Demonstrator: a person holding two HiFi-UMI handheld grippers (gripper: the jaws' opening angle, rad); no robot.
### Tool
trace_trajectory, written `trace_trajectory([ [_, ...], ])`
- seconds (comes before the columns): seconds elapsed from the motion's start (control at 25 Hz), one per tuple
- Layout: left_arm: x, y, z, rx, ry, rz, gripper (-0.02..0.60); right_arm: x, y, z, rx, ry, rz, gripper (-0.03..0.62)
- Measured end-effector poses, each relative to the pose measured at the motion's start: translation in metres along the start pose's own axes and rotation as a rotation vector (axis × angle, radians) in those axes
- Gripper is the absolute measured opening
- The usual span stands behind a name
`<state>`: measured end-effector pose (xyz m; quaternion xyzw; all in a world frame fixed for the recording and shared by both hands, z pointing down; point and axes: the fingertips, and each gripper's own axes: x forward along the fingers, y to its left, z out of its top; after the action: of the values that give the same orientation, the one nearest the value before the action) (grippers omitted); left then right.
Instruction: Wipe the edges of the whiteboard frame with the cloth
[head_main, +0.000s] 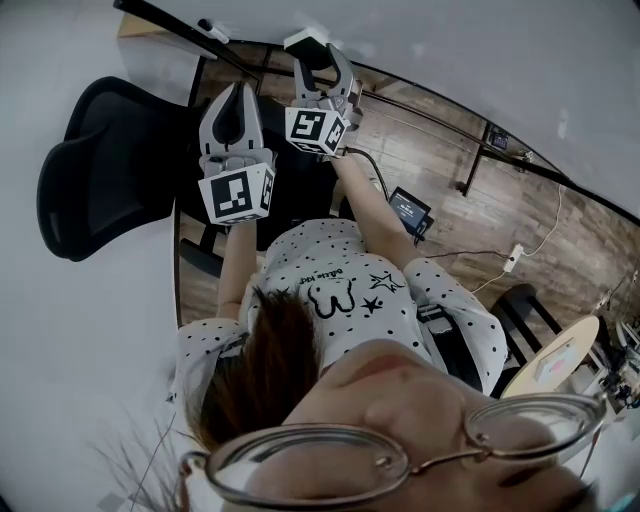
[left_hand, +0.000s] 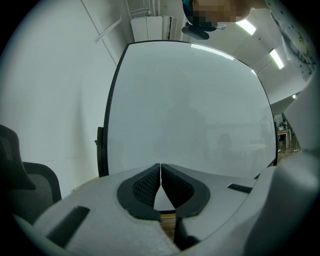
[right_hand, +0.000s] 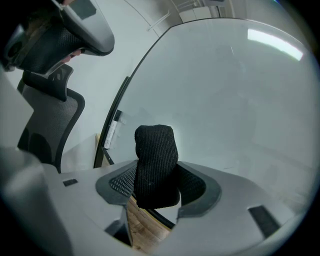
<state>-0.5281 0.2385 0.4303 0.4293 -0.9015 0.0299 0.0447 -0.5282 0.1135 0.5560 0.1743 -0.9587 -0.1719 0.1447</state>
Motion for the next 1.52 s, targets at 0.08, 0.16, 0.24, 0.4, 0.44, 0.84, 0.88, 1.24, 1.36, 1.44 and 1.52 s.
trace_trajectory([
  [0.08,0.001,-0.002,0.002,-0.002,-0.006,-0.013,0.02,-0.003,-0.005,-0.001,-0.001,0.004,-0.017,0.233],
  [0.16,0.002,-0.007,0.004,0.0,-0.01,-0.026,0.02,-0.007,-0.013,-0.004,-0.002,0.009,-0.036,0.235],
  [0.24,0.001,-0.013,0.006,0.001,-0.013,-0.038,0.02,-0.012,-0.021,-0.007,-0.005,0.016,-0.057,0.235],
  [0.4,0.002,-0.02,0.007,0.0,-0.015,-0.062,0.02,-0.02,-0.033,-0.016,-0.024,0.034,-0.099,0.235],
  [0.44,0.003,-0.021,0.008,0.002,-0.016,-0.068,0.02,-0.021,-0.037,-0.017,-0.023,0.038,-0.11,0.235],
  [0.84,0.005,-0.041,0.01,0.002,-0.027,-0.137,0.02,-0.039,-0.072,-0.024,0.019,0.066,-0.199,0.235],
  [0.88,0.005,-0.043,0.009,0.0,-0.027,-0.144,0.019,-0.041,-0.074,-0.025,0.022,0.069,-0.205,0.235],
  [1.24,0.005,-0.064,0.014,-0.01,-0.045,-0.204,0.02,-0.06,-0.107,-0.031,0.044,0.09,-0.279,0.235],
  [1.36,0.007,-0.068,0.014,-0.016,-0.048,-0.22,0.02,-0.063,-0.115,-0.035,0.046,0.097,-0.3,0.235],
  [1.44,0.007,-0.071,0.013,-0.017,-0.05,-0.23,0.02,-0.065,-0.119,-0.038,0.047,0.103,-0.314,0.235],
  [1.52,0.007,-0.073,0.013,-0.018,-0.051,-0.24,0.02,-0.067,-0.124,-0.041,0.051,0.109,-0.329,0.235],
])
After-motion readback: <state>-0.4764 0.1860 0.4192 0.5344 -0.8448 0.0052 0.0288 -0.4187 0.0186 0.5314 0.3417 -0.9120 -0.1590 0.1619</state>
